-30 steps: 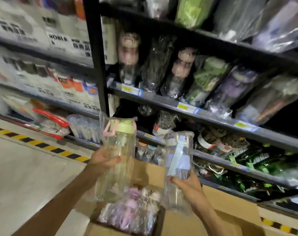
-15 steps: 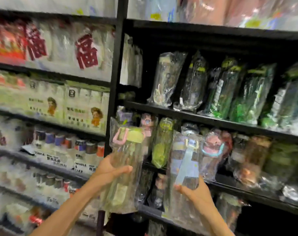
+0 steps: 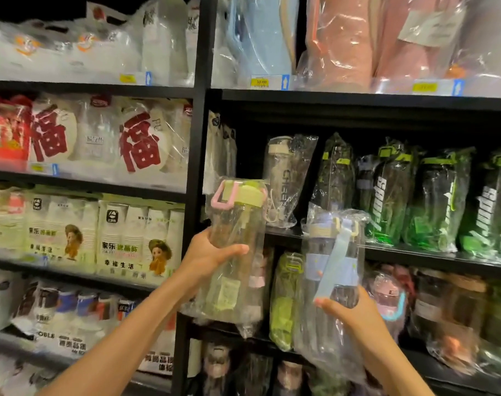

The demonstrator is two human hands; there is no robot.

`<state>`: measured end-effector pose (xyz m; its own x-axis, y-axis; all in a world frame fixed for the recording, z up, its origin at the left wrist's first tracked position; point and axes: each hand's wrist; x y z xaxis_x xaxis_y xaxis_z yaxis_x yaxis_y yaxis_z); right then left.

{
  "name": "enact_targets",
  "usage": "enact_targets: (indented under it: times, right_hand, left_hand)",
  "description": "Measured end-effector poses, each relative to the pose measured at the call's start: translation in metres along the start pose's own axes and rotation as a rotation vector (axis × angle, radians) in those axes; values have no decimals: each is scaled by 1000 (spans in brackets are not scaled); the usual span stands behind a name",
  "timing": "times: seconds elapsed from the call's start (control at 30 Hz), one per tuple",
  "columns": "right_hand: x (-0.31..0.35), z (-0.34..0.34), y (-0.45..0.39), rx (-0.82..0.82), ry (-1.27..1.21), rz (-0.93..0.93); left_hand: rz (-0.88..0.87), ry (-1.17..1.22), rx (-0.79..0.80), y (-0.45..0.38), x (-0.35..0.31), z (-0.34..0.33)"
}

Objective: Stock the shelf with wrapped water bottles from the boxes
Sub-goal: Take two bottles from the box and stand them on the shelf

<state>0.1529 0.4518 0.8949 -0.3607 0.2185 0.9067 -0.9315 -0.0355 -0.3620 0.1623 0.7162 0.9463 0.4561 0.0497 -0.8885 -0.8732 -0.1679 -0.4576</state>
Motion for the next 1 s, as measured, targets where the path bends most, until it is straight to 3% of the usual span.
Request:
enact_targets:
  times: [0.33, 0.53, 1.0]
  right_hand:
    - [35, -9, -37, -46, 47, 139]
    - [54, -4, -65, -13, 60, 168]
    - [73, -26, -108, 89, 42, 224]
  left_hand:
    - [-112, 71, 27, -145, -48, -12]
    - [-40, -65, -116, -203, -11, -10]
    - [126, -100, -235, -309, 51, -14]
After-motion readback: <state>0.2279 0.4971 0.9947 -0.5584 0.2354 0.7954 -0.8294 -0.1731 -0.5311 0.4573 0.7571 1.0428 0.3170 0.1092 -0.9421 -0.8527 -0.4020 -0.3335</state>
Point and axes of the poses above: each hand's wrist, its own y-axis away from the middle knuckle, its own z-axis out of the back of the hand, x = y × z, and after that the axes turned 10 degrees about y, right-handed
